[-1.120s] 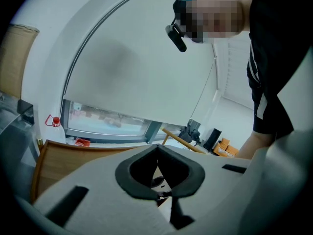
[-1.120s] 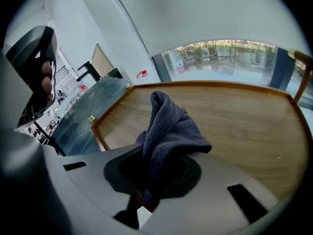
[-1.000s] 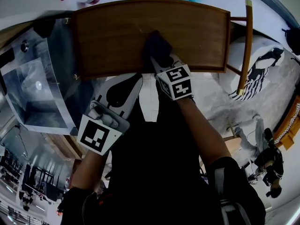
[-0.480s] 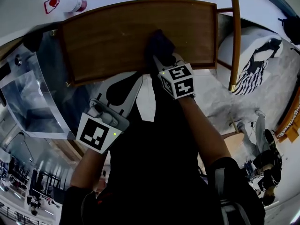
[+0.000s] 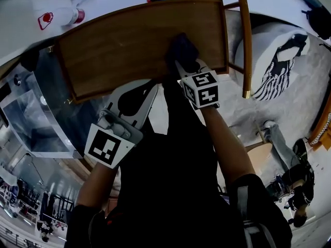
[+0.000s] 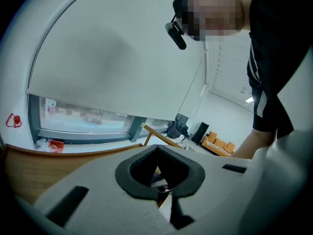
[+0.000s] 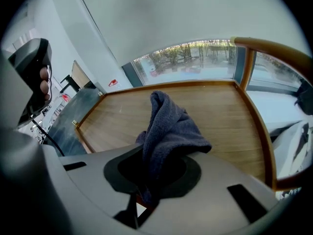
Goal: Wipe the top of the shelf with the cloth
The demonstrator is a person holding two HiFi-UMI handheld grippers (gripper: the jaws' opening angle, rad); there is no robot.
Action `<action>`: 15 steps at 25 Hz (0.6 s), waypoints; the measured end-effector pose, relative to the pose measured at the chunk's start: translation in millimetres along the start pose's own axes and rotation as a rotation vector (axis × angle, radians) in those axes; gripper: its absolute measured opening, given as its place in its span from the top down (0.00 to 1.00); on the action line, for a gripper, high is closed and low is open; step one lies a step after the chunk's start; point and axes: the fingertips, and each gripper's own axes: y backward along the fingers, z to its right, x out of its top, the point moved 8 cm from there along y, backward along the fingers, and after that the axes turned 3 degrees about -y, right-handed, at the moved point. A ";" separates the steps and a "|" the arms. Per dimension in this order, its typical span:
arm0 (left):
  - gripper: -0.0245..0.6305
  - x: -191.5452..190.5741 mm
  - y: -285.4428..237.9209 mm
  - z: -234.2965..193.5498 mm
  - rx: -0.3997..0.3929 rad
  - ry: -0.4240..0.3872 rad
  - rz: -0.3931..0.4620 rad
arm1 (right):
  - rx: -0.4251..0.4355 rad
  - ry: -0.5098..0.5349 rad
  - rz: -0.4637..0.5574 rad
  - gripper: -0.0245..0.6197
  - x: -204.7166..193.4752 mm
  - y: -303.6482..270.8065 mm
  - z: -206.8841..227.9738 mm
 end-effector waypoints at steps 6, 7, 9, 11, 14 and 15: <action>0.93 5.3 -18.1 7.9 -0.021 -0.009 -0.008 | -0.025 -0.026 0.000 0.88 -2.5 13.7 22.0; 0.93 6.0 -21.3 9.5 -0.026 -0.010 -0.010 | -0.030 -0.030 0.001 0.88 -3.0 15.9 25.6; 0.93 7.4 -27.9 12.8 -0.035 -0.010 -0.010 | -0.039 -0.037 0.003 0.88 -4.0 20.2 32.5; 0.93 8.3 -34.3 15.7 -0.045 -0.011 -0.010 | -0.048 -0.042 0.005 0.88 -4.7 24.2 39.2; 0.93 8.8 -42.4 19.6 -0.062 -0.015 -0.011 | -0.064 -0.054 0.007 0.88 -6.4 30.2 48.2; 0.93 9.0 -44.5 20.8 -0.066 -0.016 -0.012 | -0.069 -0.059 0.007 0.88 -7.5 32.1 50.8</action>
